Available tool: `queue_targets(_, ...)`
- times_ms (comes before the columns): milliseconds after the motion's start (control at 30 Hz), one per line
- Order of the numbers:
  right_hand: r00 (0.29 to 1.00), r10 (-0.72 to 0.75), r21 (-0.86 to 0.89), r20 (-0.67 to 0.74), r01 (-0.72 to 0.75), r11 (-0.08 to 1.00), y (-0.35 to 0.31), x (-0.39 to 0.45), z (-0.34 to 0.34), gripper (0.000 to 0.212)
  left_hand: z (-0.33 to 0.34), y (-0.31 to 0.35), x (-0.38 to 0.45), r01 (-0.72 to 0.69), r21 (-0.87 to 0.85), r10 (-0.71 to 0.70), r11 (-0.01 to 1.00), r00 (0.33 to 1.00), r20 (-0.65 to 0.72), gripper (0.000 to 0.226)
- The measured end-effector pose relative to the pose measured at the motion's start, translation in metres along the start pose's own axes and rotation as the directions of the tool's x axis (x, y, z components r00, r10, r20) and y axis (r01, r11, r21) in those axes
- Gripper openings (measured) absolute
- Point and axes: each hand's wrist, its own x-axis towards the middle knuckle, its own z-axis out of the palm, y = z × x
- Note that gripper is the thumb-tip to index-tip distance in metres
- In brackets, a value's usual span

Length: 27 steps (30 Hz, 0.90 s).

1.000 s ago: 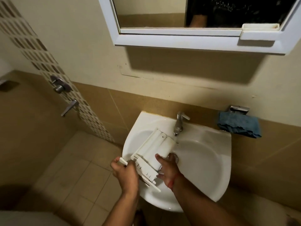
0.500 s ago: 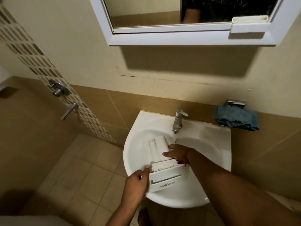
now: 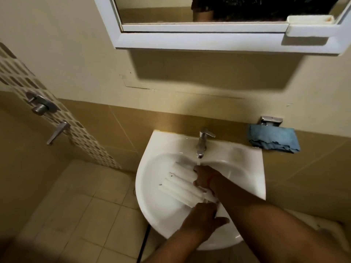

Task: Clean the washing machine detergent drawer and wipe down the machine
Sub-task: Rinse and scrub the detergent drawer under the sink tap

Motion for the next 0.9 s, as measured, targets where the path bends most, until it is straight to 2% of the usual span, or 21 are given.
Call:
queue_targets(100, 0.993, -0.015, -0.15, -0.121, -0.004, 0.989, 0.009, 0.0, 0.007, 0.046, 0.0, 0.012, 0.016, -0.06, -0.136, 0.071, 0.989, 0.994, 0.08, 0.032)
queue_targets(200, 0.982, -0.029, -0.157, -0.189, -0.001, 0.988, 0.015, 0.004, 0.013, 0.037, -0.012, 0.002, 0.034, -0.163, -0.079, 0.178, 0.983, 0.954, 0.242, 0.045)
queue_targets(233, 0.976, -0.016, -0.095, -0.215, -0.004, 0.995, 0.014, 0.005, 0.012, 0.033, -0.02, -0.004, 0.038, -0.166, -0.103, 0.189, 0.981, 0.94, 0.283, 0.045)
queue_targets(267, 0.957, 0.04, 0.043, -0.289, -0.029, 0.999, 0.015, 0.006, 0.011, 0.03, -0.028, -0.011, 0.042, -0.148, -0.135, 0.183, 0.98, 0.936, 0.302, 0.043)
queue_targets(300, 0.919, 0.149, 0.241, -0.366, -0.061, 0.968, 0.012, 0.007, 0.008, 0.027, -0.038, -0.021, 0.045, -0.109, -0.162, 0.153, 0.981, 0.946, 0.285, 0.04)
queue_targets(333, 0.851, 0.293, 0.46, -0.437, -0.069, 0.885, 0.009, 0.009, 0.005, 0.025, -0.049, -0.032, 0.05, -0.051, -0.21, 0.104, 0.976, 0.963, 0.251, 0.033)
queue_targets(367, 0.781, 0.434, 0.656, -0.45, -0.042, 0.754, 0.004, 0.009, 0.0, 0.022, -0.062, -0.046, 0.054, 0.035, -0.265, 0.015, 0.964, 0.983, 0.185, 0.025)
queue_targets(400, 0.746, 0.547, 0.835, -0.38, 0.023, 0.55, -0.001, 0.012, -0.003, 0.019, -0.074, -0.062, 0.06, 0.069, -0.305, -0.05, 0.95, 0.996, 0.069, 0.019)
queue_targets(433, 0.756, 0.608, 0.962, -0.242, 0.107, 0.25, -0.006, 0.016, -0.005, 0.017, -0.086, -0.079, 0.066, 0.069, -0.321, -0.1, 0.944, 0.992, -0.078, 0.015)
queue_targets(467, 0.805, 0.589, 0.978, -0.071, 0.172, -0.117, -0.011, 0.022, -0.005, 0.017, -0.097, -0.097, 0.074, 0.062, -0.344, -0.144, 0.937, 0.965, -0.218, 0.01)
queue_targets(500, 0.855, 0.513, 0.87, 0.079, 0.192, -0.454, -0.016, 0.028, -0.004, 0.017, -0.106, -0.113, 0.08, 0.066, -0.369, -0.187, 0.927, 0.934, -0.303, 0.012)
queue_targets(533, 0.885, 0.429, 0.719, 0.18, 0.179, -0.672, -0.017, 0.036, 0.001, 0.016, -0.114, -0.126, 0.087, 0.092, -0.397, -0.234, 0.913, 0.915, -0.328, 0.022)
queue_targets(567, 0.903, 0.363, 0.595, 0.23, 0.164, -0.787, -0.017, 0.042, 0.006, 0.013, -0.118, -0.135, 0.092, 0.139, -0.434, -0.283, 0.89, 0.915, -0.288, 0.035)
queue_targets(600, 0.917, 0.325, 0.517, 0.232, 0.167, -0.84, -0.017, 0.048, 0.012, 0.013, -0.119, -0.143, 0.097, 0.19, -0.486, -0.32, 0.853, 0.926, -0.2, 0.047)
queue_targets(667, 0.953, 0.271, 0.388, 0.135, 0.201, -0.899, -0.018, 0.057, 0.023, 0.026, -0.118, -0.146, 0.102, 0.271, -0.564, -0.321, 0.78, 0.947, 0.011, 0.061)
queue_targets(733, 0.975, 0.22, 0.265, 0.013, 0.209, -0.941, -0.023, 0.057, 0.035, 0.039, -0.112, -0.149, 0.11, 0.309, -0.565, -0.3, 0.765, 0.947, 0.111, 0.066)
queue_targets(767, 0.982, 0.188, 0.302, -0.023, 0.186, -0.935, -0.028, 0.053, 0.04, 0.043, -0.109, -0.151, 0.114, 0.321, -0.567, -0.302, 0.759, 0.944, 0.13, 0.065)
queue_targets(800, 0.985, 0.169, 0.415, -0.038, 0.17, -0.894, -0.033, 0.05, 0.045, 0.047, -0.106, -0.154, 0.12, 0.327, -0.589, -0.312, 0.739, 0.941, 0.131, 0.062)
queue_targets(833, 0.982, 0.18, 0.57, -0.062, 0.182, -0.801, -0.04, 0.048, 0.047, 0.049, -0.105, -0.155, 0.123, 0.339, -0.631, -0.325, 0.698, 0.935, 0.142, 0.055)
queue_targets(867, 0.968, 0.232, 0.739, -0.098, 0.227, -0.634, -0.048, 0.045, 0.049, 0.049, -0.103, -0.156, 0.125, 0.345, -0.695, -0.334, 0.631, 0.929, 0.158, 0.044)
queue_targets(900, 0.943, 0.29, 0.888, -0.162, 0.267, -0.374, -0.057, 0.041, 0.049, 0.045, -0.099, -0.16, 0.129, 0.331, -0.763, -0.322, 0.554, 0.931, 0.17, 0.032)
